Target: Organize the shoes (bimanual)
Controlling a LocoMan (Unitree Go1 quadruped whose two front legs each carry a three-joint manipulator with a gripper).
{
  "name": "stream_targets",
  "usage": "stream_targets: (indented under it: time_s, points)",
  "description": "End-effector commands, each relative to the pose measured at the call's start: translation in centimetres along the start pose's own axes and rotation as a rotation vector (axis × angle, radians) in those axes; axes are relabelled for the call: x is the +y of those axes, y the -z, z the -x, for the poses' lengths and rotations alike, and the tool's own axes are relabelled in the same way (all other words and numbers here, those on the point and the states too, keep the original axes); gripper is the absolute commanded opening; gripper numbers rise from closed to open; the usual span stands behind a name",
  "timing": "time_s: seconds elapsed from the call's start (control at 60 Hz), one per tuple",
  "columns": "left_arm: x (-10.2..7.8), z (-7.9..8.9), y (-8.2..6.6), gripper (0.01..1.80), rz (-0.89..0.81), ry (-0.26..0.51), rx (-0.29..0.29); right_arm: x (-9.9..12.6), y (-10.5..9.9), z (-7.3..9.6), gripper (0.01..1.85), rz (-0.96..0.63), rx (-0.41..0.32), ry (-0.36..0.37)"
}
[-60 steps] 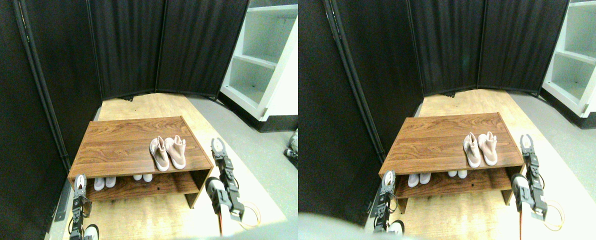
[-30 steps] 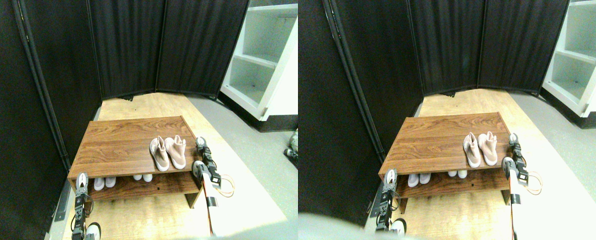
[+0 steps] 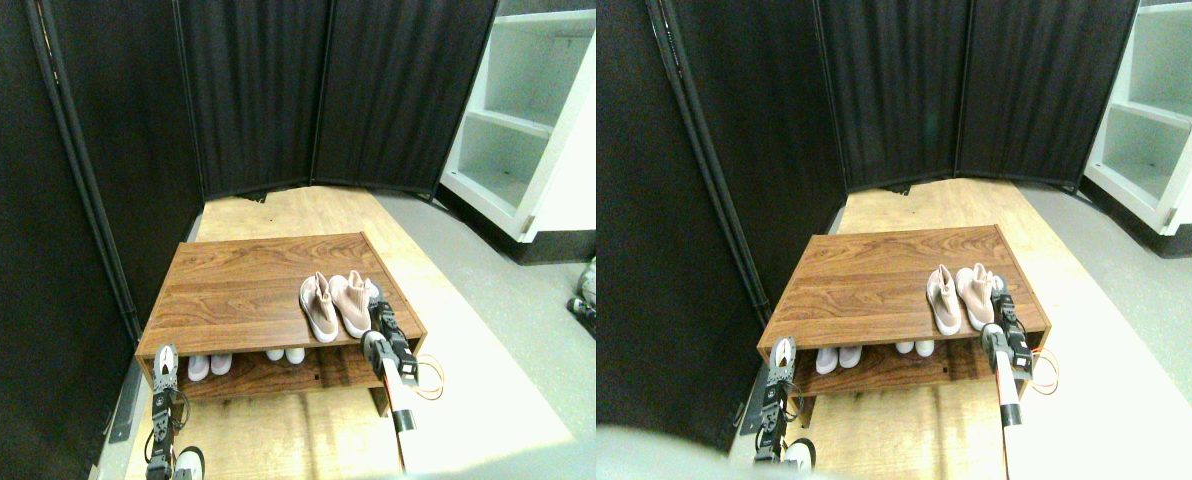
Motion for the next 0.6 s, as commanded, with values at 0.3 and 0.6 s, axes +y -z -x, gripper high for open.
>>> stream_targets:
  time_s: [0.3, 0.6]
  points:
    - [-0.8, 0.1, 0.4, 0.01, 0.021, 0.052, -0.009, -1.1, 2.4, 2.3, 0.01, -0.020, 0.123, -0.012]
    - [-1.2, 0.2, 0.8, 0.01, 0.044, 0.045, -0.002, -1.4, 1.0, 2.9, 0.01, 0.011, 0.064, -0.025]
